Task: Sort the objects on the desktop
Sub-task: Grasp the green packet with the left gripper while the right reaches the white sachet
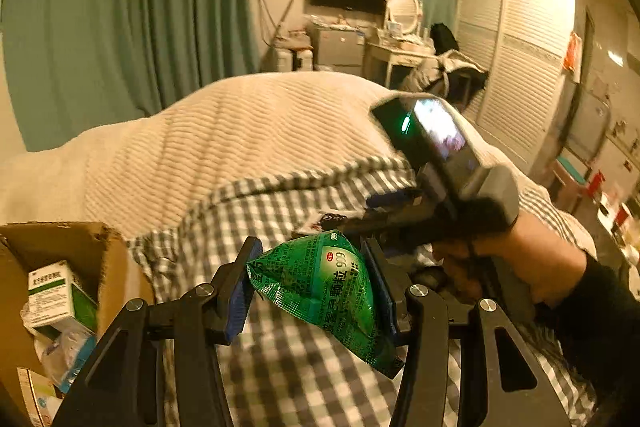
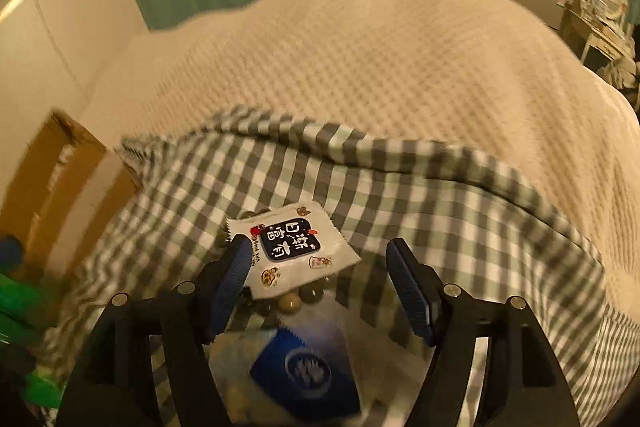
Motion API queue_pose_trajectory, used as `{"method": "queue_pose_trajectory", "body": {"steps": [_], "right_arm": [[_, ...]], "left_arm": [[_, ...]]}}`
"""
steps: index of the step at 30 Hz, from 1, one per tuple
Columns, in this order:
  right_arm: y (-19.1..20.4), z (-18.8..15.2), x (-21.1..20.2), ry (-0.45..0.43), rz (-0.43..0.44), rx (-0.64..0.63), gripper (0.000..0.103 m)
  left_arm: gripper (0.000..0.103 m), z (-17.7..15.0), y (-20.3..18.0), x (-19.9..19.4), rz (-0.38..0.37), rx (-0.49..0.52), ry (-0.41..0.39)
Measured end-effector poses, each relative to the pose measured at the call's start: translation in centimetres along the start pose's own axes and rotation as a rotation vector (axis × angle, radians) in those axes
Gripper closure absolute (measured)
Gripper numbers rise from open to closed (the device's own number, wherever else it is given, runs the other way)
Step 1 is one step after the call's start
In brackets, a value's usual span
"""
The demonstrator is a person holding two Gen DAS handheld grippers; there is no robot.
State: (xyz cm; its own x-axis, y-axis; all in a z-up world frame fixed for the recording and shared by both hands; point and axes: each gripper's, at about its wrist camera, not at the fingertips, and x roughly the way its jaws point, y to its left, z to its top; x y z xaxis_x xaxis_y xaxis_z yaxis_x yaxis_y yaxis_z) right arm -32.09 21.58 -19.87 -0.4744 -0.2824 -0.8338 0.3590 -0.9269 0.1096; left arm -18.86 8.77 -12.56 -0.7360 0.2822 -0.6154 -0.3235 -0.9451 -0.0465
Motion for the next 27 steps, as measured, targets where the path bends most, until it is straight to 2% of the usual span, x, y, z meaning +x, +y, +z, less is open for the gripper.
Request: {"method": "queue_pose_trajectory", "body": {"steps": [3, 5, 7, 8, 9, 10, 11, 18, 27], "right_arm": [[0.9, 0.0, 1.8, 0.060, -0.002, -0.055, 0.034], [1.0, 0.0, 1.9, 0.054, 0.003, -0.057, 0.035], [0.4, -0.1, 1.5, 0.035, 0.001, -0.032, 0.056], [0.0, -0.1, 1.3, 0.023, 0.001, -0.012, 0.076], [-0.3, -0.1, 1.1, 0.015, 0.000, 0.000, 0.085], [-0.5, -0.2, 0.8, 0.004, 0.005, 0.009, 0.085], [-0.5, -0.3, 0.6, -0.003, 0.008, 0.008, 0.091], [1.1, -0.8, -2.9, -0.089, -0.049, -0.043, 0.093], [2.6, -2.0, -8.5, -0.167, -0.079, -0.048, 0.093]], "left_arm": [[0.051, 0.7, 1.0, -0.2, 0.003, -0.031, -0.025], [0.051, 1.1, 1.5, -0.2, 0.003, -0.045, -0.037], [0.051, 1.1, 2.0, -0.5, 0.004, -0.053, -0.045], [0.051, 1.1, 2.2, -0.6, 0.001, -0.056, -0.047], [0.051, 1.2, 2.2, -0.8, 0.000, -0.061, -0.050], [0.051, 1.2, 2.3, -1.0, -0.003, -0.068, -0.053], [0.051, 1.2, 2.5, -1.1, -0.007, -0.072, -0.054], [0.051, 1.4, 3.0, -3.7, -0.007, -0.087, -0.098], [0.051, 1.6, 3.7, -8.5, -0.008, -0.092, -0.185]]}}
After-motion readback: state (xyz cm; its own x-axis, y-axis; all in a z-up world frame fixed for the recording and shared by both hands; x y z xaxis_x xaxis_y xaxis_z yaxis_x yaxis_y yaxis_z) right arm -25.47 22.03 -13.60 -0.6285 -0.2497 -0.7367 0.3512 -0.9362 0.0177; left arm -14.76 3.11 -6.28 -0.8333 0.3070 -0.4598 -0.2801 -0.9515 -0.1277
